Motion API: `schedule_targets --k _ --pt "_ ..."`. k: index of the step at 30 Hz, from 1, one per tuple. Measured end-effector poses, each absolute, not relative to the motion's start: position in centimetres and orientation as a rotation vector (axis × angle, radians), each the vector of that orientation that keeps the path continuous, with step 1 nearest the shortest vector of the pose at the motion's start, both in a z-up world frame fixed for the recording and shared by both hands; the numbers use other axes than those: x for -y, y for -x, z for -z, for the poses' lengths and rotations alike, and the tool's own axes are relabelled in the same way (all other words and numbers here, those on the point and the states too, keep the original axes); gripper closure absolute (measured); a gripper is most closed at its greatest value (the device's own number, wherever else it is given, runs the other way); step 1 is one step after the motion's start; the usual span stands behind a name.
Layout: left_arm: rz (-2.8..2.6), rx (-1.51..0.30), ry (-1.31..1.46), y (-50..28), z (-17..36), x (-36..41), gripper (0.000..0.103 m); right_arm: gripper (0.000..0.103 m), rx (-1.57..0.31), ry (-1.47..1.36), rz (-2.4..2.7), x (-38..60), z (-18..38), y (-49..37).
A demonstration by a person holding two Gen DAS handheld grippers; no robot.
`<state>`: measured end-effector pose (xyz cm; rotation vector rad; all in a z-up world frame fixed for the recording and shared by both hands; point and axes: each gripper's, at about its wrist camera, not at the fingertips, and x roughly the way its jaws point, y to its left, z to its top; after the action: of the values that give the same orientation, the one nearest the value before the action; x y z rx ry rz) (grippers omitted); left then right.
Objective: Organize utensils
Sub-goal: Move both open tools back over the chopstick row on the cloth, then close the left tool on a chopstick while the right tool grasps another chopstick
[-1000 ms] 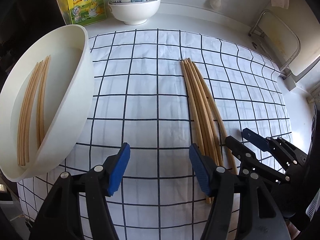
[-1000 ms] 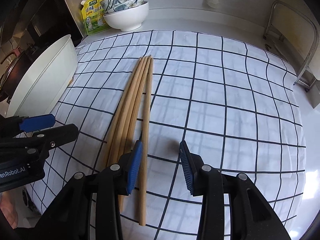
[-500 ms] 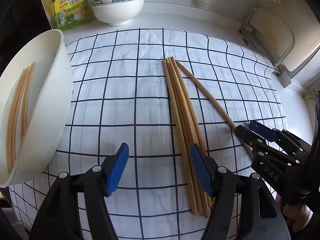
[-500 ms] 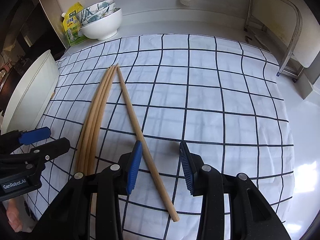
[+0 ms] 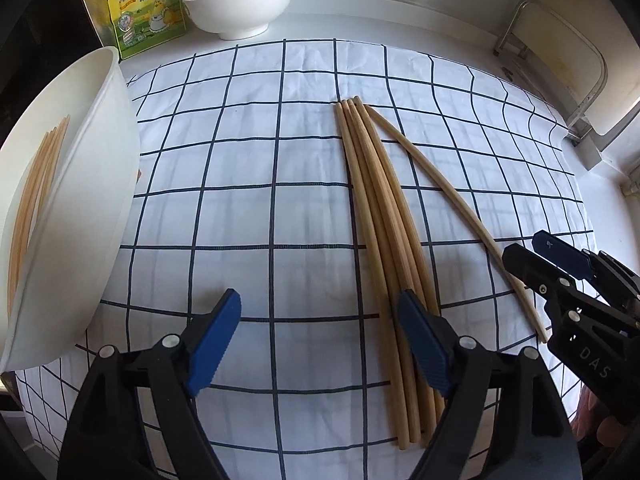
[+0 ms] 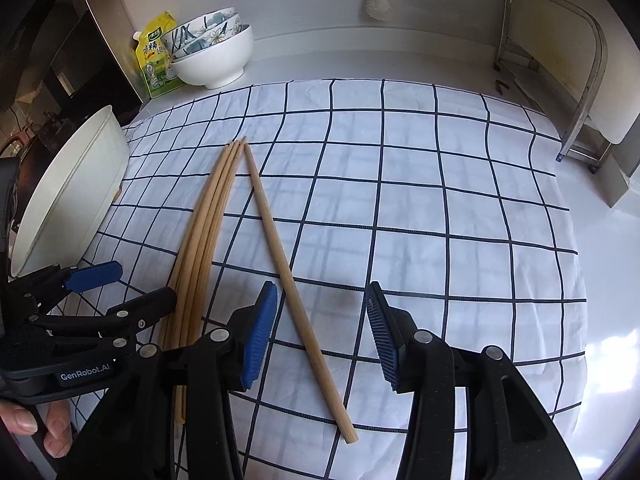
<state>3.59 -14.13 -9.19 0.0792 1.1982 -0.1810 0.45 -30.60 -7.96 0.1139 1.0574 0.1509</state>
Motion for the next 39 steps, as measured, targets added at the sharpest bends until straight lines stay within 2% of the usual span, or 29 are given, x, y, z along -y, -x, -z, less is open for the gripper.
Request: schedule_targets --k 3,11,15,28,29,30,31,32,33,34,36,38,39 --pt "0.162 -1.197 -0.071 -3.6 9.3 13.6 0.016 0.058 -1.059 -0.115 -0.149 30.6 8.0 -0.6" --pt "0.122 -1.201 -0.115 -3.4 9.9 13.2 0.013 0.058 -1.058 -0.114 -0.155 30.5 8.1 -0.9" --pt "0.103 -1.207 -0.107 -3.4 10.1 12.8 0.006 0.058 -1.056 -0.102 -0.157 30.3 8.3 -1.1" --pt "0.072 -1.177 -0.1 -4.4 10.4 13.2 0.006 0.058 -1.037 0.075 -0.169 28.4 9.1 -2.4" --pt "0.079 -1.172 -0.107 -4.3 10.3 13.3 0.009 0.058 -1.032 0.084 -0.174 28.2 9.1 -2.4" --pt "0.097 -1.168 -0.106 -4.3 10.1 13.5 0.018 0.06 -1.03 0.086 -0.178 28.1 9.1 -2.4" --pt "0.112 -1.165 -0.103 -4.2 10.0 14.0 0.023 0.065 -1.027 0.085 -0.182 28.0 9.1 -2.4" --pt "0.124 -1.16 -0.11 -4.1 9.7 14.3 0.035 0.068 -1.023 0.089 -0.19 27.9 9.1 -2.4" --pt "0.136 -1.159 -0.122 -4.0 9.5 14.6 0.047 0.076 -1.019 0.096 -0.196 27.7 9.1 -2.4" --pt "0.149 -1.158 -0.122 -4.0 9.4 14.8 0.055 0.085 -1.017 0.102 -0.203 27.5 9.1 -2.3" --pt "0.17 -1.161 -0.126 -3.8 9.1 15.0 0.084 0.095 -1.019 0.104 -0.21 27.2 9.1 -2.3" --pt "0.194 -1.173 -0.121 -3.9 9.1 15.1 0.096 0.097 -1.027 0.084 -0.215 27.2 9.0 -2.3" --pt "0.198 -1.179 -0.119 -4.0 9.1 15.2 0.096 0.097 -1.033 0.064 -0.217 27.4 9.0 -2.3"
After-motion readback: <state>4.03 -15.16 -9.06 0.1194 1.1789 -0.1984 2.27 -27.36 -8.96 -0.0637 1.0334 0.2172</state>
